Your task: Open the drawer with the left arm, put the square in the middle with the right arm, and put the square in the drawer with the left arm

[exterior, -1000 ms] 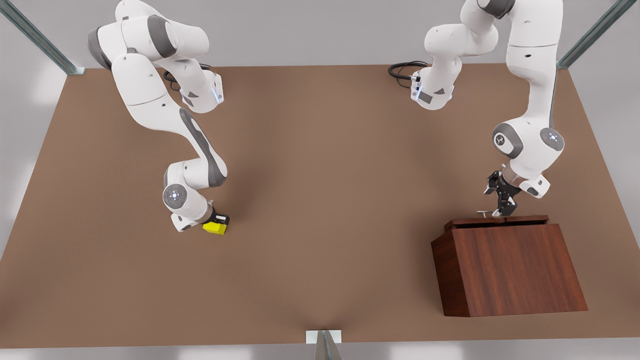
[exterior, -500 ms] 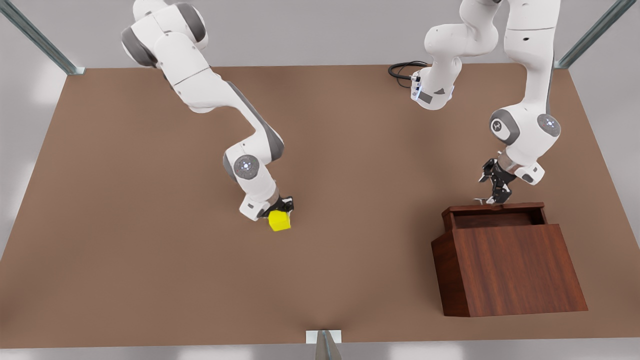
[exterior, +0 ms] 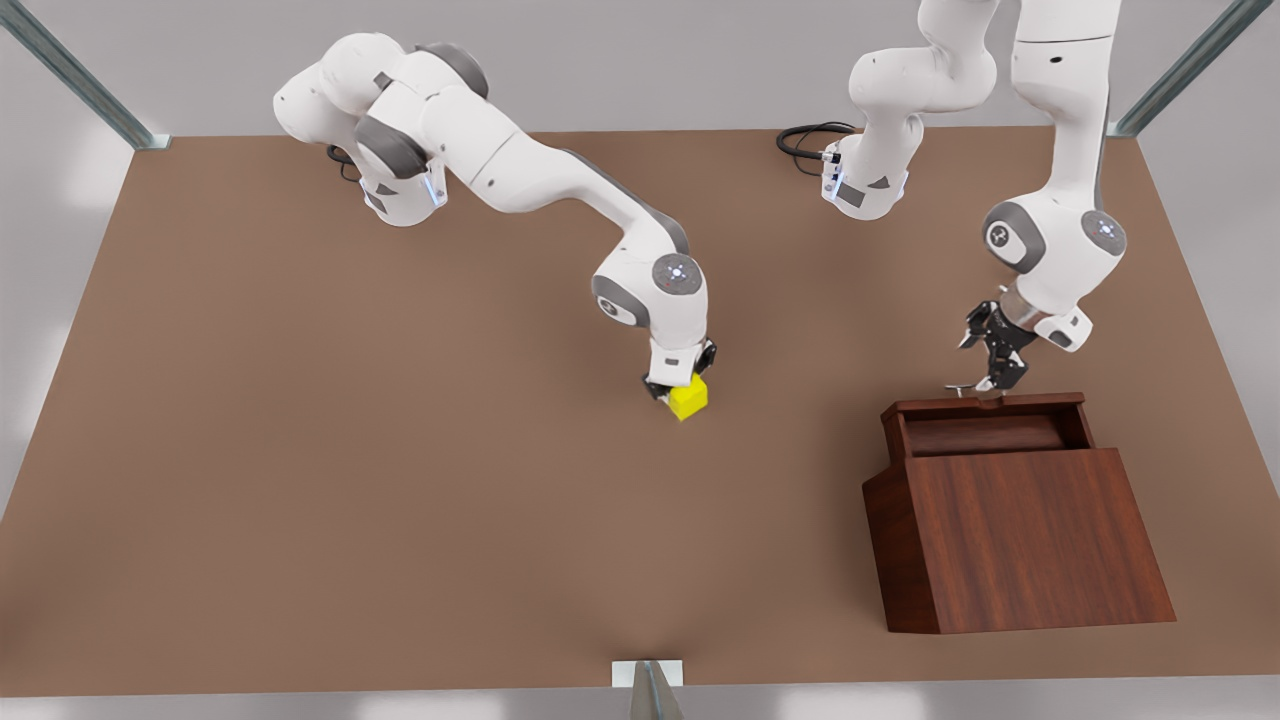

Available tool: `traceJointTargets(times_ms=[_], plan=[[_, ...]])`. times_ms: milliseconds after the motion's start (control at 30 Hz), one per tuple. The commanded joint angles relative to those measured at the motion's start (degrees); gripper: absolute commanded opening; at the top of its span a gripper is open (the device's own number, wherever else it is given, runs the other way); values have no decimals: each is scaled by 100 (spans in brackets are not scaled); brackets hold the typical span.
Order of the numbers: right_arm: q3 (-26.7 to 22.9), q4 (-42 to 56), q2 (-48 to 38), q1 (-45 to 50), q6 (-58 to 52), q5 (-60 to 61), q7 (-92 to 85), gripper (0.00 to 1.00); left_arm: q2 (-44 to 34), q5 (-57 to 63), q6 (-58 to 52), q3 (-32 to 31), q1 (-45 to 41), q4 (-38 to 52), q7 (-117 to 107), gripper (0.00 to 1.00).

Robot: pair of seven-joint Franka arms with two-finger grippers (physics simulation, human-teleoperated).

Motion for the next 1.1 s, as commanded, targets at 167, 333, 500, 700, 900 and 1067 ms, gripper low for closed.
traceJointTargets(times_ms=[167, 333, 500, 700, 900, 1067], plan=[[0, 606, 664, 420, 139, -187, 4, 100, -120, 2, -128, 35, -39, -88, -10, 100], [-9, 571, 761, 483, 377, -205, -128, 100, -287, 2, -216, 88, -39, -255, -10, 100], [176, -782, -1241, -9, -255, -451, -505, 100, -796, 19, -251, 123, -48, -659, -1, 100], [299, -2743, -4363, -2997, -2083, 726, -1094, 100, -1061, 1171, -2131, 378, -558, 930, 1800, 100], [-2373, -1873, -4468, -3402, -3604, 1298, -2870, 100, 1417, 1180, -4029, -211, -1797, 4551, 4472, 100], [-2461, -1468, -4126, -3534, -3544, 1245, -2879, 100, 2288, 1206, -4557, -1054, -1903, 5545, 6528, 100]])
